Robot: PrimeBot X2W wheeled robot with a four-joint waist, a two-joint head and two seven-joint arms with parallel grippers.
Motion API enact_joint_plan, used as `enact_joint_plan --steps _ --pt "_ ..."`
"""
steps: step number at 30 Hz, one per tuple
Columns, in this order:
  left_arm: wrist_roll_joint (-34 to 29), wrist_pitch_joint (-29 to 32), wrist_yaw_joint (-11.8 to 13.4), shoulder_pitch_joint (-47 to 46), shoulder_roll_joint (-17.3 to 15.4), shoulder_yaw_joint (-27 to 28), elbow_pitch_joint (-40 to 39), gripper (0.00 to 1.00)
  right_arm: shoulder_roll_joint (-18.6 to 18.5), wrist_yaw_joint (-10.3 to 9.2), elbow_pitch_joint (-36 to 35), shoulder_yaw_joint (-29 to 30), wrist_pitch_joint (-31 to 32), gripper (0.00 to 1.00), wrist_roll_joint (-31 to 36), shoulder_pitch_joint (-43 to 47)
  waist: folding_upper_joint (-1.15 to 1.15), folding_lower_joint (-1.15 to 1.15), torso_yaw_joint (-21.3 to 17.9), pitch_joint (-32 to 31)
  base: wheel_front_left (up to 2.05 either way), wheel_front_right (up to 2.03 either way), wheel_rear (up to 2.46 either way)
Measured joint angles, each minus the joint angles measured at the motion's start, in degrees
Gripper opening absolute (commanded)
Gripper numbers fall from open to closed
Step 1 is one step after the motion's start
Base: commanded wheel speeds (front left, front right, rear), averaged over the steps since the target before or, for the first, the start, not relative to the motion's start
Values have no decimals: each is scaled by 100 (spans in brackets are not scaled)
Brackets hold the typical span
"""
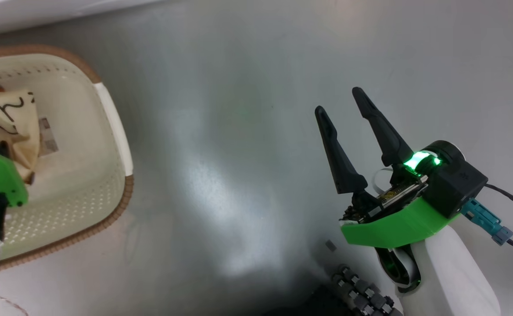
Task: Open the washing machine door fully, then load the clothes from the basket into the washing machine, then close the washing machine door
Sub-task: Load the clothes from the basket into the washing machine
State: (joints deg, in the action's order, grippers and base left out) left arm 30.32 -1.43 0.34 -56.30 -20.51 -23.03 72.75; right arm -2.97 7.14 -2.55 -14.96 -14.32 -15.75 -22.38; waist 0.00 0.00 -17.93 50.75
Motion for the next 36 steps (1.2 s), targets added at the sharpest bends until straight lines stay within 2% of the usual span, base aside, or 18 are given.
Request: enact_joint_plan --steps 6,7,8,9,10,15,20,28,36 --pt "3 169 200 -140 -178 7 45 100 3 0 -41 -90 0 100 -170 -23 0 0 -140 263 0 0 0" --pt "13 169 234 -159 -193 32 47 85 3 0 -42 -91 0 100 -170 -25 0 0 -162 287 0 0 0" --pt "40 168 261 -177 -193 63 48 44 3 0 -44 -91 0 100 -172 -29 0 0 -180 310 0 0 0" --pt "62 160 268 -186 -194 68 47 11 3 0 -45 -92 0 100 -180 -31 0 0 -195 331 0 0 0" --pt "65 159 268 -190 -198 71 48 0 3 0 -49 -92 0 100 -200 -32 0 0 -207 350 0 0 0" --pt "92 124 268 -196 -214 75 59 0 3 0 -49 -86 0 100 -205 -39 0 0 -227 396 0 0 0" --pt "108 -177 268 -196 -161 53 76 0 4 0 -46 -59 0 100 -204 -131 0 0 -174 346 0 0 0" --pt "105 -922 267 -175 77 -2 5 0 3 0 -35 96 0 100 -143 -125 0 0 7 123 0 0 0" --pt "124 -1265 250 104 370 38 -305 0 3 0 40 225 0 100 96 -65 0 0 224 -296 0 0 0"
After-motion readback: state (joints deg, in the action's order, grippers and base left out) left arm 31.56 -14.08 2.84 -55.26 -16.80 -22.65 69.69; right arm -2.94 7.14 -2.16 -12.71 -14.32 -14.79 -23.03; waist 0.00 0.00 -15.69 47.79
